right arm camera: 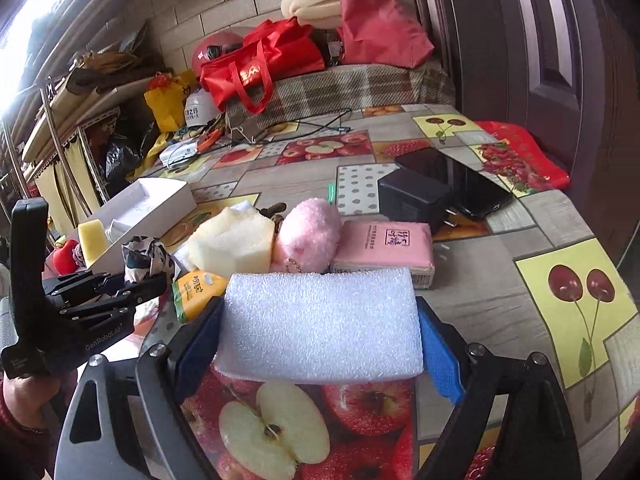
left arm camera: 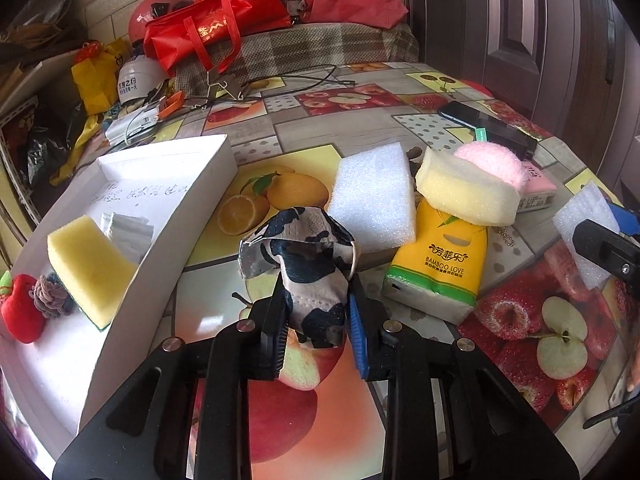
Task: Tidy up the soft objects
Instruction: 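Carry the cow-print cloth in left tool and foam block in right tool over the box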
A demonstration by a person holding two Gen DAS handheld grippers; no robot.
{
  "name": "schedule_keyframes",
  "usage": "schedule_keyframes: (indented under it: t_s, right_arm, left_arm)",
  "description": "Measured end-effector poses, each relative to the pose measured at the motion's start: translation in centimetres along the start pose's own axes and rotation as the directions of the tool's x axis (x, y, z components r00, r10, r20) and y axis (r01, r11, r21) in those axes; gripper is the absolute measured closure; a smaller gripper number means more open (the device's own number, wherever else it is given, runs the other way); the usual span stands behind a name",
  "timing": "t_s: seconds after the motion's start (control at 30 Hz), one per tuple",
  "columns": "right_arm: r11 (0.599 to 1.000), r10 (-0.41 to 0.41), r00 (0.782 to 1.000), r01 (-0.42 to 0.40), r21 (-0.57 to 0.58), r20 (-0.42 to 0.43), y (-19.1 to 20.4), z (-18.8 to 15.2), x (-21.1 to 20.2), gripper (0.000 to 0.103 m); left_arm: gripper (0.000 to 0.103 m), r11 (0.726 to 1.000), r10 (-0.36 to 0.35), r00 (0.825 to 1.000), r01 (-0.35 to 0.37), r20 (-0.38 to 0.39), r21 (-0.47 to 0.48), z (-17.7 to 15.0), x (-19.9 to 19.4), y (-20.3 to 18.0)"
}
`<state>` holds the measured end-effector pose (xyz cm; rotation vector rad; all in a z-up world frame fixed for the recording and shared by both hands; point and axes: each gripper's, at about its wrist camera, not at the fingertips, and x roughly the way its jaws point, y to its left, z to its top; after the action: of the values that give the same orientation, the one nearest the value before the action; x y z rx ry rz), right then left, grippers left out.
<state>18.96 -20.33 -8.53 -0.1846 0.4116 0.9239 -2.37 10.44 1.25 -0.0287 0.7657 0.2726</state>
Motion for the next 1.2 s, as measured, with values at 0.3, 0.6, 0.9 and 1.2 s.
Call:
schedule_keyframes:
  t_s: [0.3,0.6,0.9,1.2]
  right_arm:
    - [0.996,-0.01,0.995,0.018,-0.09,0.098,1.8,0.4,-0.9,0.013]
    - [0.992,0.029,0.987,-0.009,-0.125,0.156,3.6,0.4,-0.9,0.013]
    - [0.96,0.13,0.973,-0.075,-0.27,0.192,8.6,0.5,0.0,0.013]
    - [0.908,0.26,0.951,-0.181,-0.377,0.17,14.9,0.8,2.1,0.013]
  left_arm:
    - [0.078,1.0,0.008,0.998,-0.008,0.063,-0.012,-0.3,-1.4,0.0]
    - [0.078,0.999,0.032,0.961,-0.03,0.276,-0.009,-1.5,-5.7,0.4]
    - [0.077,0.994,0.109,0.924,-0.105,0.367,-0.03,-3.6,-8.5,4.2]
    - [0.077,0.938,0.3,0.898,-0.215,0.322,-0.273,-5.7,-9.3,13.8]
